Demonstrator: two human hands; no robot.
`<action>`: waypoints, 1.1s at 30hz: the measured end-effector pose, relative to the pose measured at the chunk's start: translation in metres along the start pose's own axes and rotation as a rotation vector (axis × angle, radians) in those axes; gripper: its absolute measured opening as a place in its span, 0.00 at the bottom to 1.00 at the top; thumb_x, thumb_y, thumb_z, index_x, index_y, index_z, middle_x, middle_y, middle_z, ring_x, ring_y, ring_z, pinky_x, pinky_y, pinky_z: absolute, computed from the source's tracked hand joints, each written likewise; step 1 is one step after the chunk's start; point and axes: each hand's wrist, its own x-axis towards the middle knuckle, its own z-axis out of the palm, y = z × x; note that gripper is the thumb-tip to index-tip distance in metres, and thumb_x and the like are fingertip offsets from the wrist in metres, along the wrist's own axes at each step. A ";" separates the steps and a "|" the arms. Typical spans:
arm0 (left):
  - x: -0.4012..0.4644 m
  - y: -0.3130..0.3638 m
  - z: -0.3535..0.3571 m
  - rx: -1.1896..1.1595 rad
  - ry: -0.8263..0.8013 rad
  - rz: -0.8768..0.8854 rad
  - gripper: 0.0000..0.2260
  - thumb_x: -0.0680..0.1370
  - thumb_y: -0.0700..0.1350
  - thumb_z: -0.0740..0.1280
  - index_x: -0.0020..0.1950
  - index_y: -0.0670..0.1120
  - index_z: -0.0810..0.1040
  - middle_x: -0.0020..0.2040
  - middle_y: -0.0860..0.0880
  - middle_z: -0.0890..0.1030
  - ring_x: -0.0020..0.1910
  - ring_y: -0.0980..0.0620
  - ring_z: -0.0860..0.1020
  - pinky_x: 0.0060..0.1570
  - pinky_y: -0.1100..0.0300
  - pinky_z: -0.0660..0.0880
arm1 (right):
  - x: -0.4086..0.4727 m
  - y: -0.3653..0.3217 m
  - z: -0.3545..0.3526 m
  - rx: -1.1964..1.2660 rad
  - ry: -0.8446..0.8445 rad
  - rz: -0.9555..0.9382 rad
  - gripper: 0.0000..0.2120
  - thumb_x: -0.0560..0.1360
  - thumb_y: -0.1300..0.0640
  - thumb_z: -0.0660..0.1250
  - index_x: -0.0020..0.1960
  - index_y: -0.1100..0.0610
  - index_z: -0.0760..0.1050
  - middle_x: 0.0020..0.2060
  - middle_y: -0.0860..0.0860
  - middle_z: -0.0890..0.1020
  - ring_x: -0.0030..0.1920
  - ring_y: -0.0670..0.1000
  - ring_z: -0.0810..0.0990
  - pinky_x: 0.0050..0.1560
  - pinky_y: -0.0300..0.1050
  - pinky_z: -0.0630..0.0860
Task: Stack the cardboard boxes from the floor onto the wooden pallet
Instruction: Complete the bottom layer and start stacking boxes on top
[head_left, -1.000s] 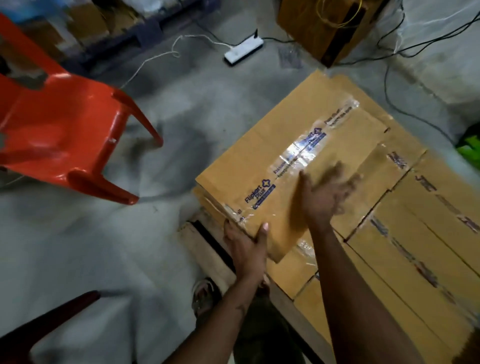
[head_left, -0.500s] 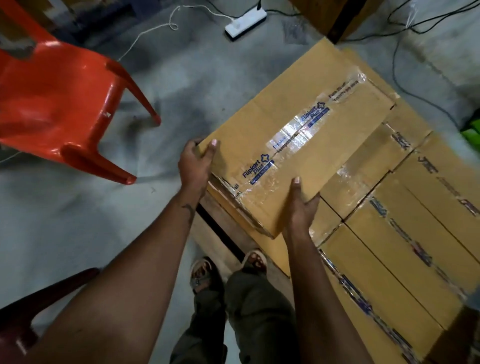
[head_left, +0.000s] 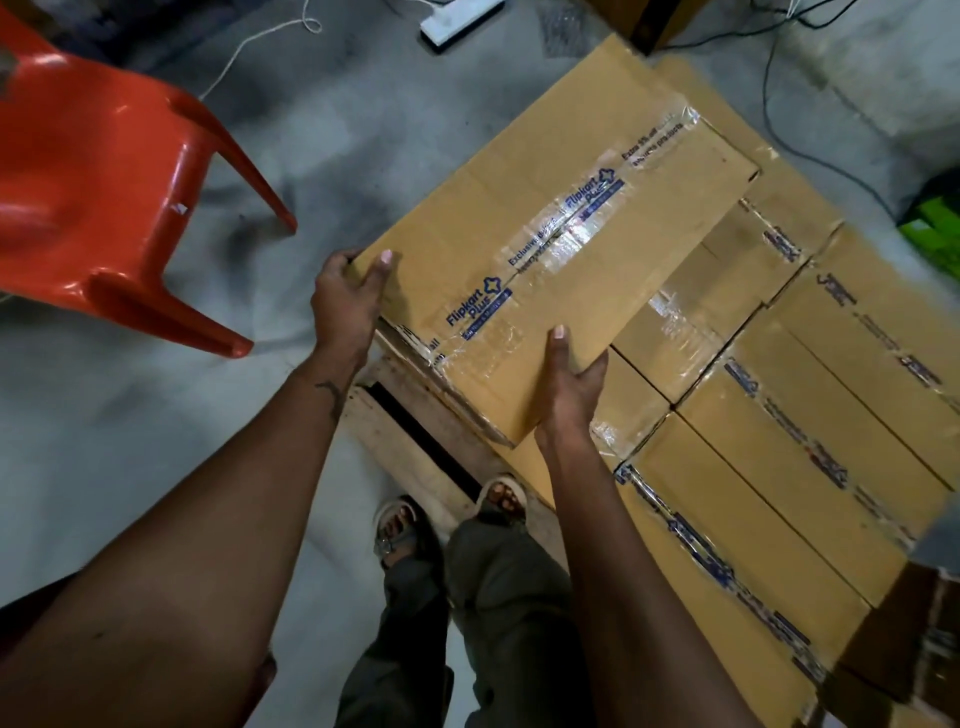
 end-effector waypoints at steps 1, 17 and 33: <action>0.001 0.000 0.001 0.005 0.005 0.006 0.27 0.74 0.69 0.72 0.59 0.49 0.83 0.54 0.53 0.85 0.54 0.52 0.83 0.56 0.47 0.81 | 0.001 0.000 -0.001 0.002 0.001 -0.006 0.49 0.64 0.24 0.75 0.79 0.42 0.66 0.67 0.48 0.81 0.64 0.56 0.82 0.67 0.65 0.79; -0.005 0.006 0.010 0.065 0.001 0.069 0.26 0.81 0.61 0.68 0.68 0.42 0.78 0.65 0.43 0.82 0.65 0.45 0.79 0.62 0.55 0.74 | -0.001 0.002 -0.008 -0.072 -0.033 -0.163 0.38 0.81 0.37 0.68 0.84 0.45 0.57 0.68 0.41 0.73 0.68 0.48 0.75 0.64 0.43 0.70; -0.274 -0.144 0.030 0.136 -0.256 -0.517 0.45 0.75 0.74 0.61 0.65 0.32 0.73 0.62 0.28 0.77 0.61 0.29 0.78 0.63 0.34 0.76 | -0.086 0.134 -0.207 -0.169 0.091 0.117 0.34 0.83 0.34 0.57 0.84 0.47 0.60 0.82 0.49 0.65 0.81 0.53 0.65 0.74 0.43 0.66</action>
